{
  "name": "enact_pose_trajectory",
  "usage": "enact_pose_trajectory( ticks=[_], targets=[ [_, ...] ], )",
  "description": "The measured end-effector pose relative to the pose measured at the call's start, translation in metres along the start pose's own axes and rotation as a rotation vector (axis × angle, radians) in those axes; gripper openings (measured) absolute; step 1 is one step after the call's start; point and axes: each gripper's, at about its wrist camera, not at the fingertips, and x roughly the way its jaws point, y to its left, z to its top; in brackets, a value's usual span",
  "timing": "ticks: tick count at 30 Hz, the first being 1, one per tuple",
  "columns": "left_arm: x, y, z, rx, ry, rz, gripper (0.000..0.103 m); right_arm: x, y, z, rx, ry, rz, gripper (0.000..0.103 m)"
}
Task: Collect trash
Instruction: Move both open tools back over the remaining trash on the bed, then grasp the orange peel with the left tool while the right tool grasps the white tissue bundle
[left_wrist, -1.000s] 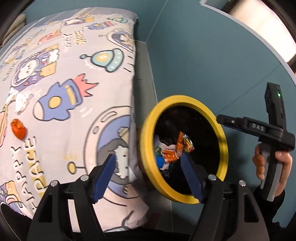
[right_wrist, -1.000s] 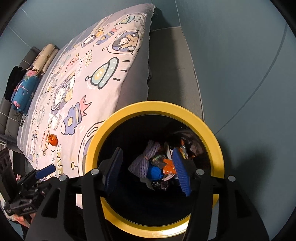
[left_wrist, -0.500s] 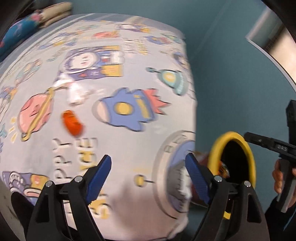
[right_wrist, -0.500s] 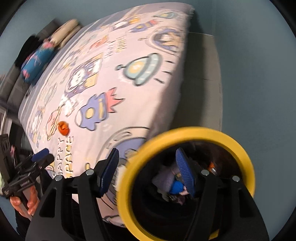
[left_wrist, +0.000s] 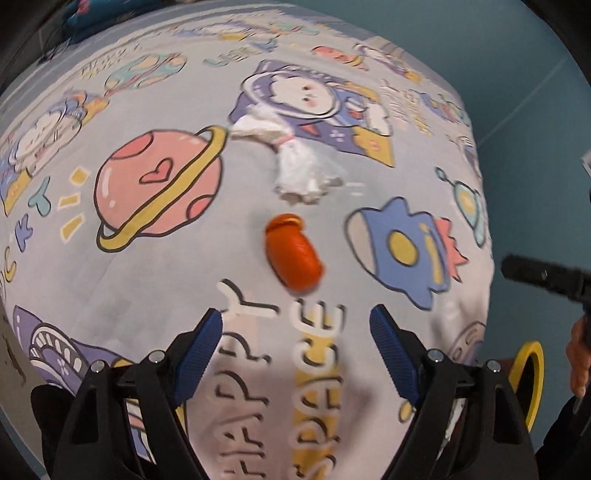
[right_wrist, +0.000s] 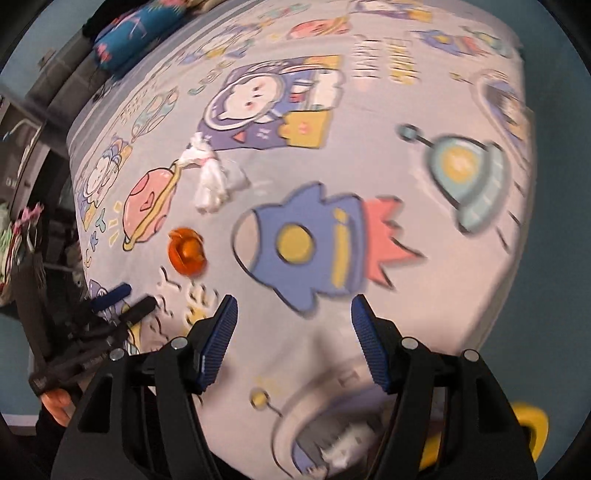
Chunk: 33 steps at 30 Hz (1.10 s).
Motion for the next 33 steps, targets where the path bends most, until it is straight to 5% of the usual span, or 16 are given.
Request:
enact_pose_trajectory(
  ticks=[12,20,24,29,33],
  targets=[
    [0.038,0.02,0.014,-0.085,0.043,-0.017,0.079,0.102,0.072,0.105,-0.111,0.103,0.018,0.06],
    [0.052,0.016,0.019,-0.103,0.053,-0.031,0.078,0.149,0.1,0.135,-0.151,0.172,-0.047,0.06],
    [0.059,0.011,0.019,-0.089,0.063,-0.02,0.064,0.166,0.106,0.138,-0.157,0.193,-0.077,0.056],
    [0.063,0.002,0.02,-0.072,0.083,-0.076,0.031,0.178,0.105,0.138,-0.139,0.199,-0.094,0.031],
    [0.062,-0.002,0.019,-0.066,0.08,-0.077,0.026,0.175,0.102,0.137,-0.117,0.195,-0.081,0.019]
  ],
)
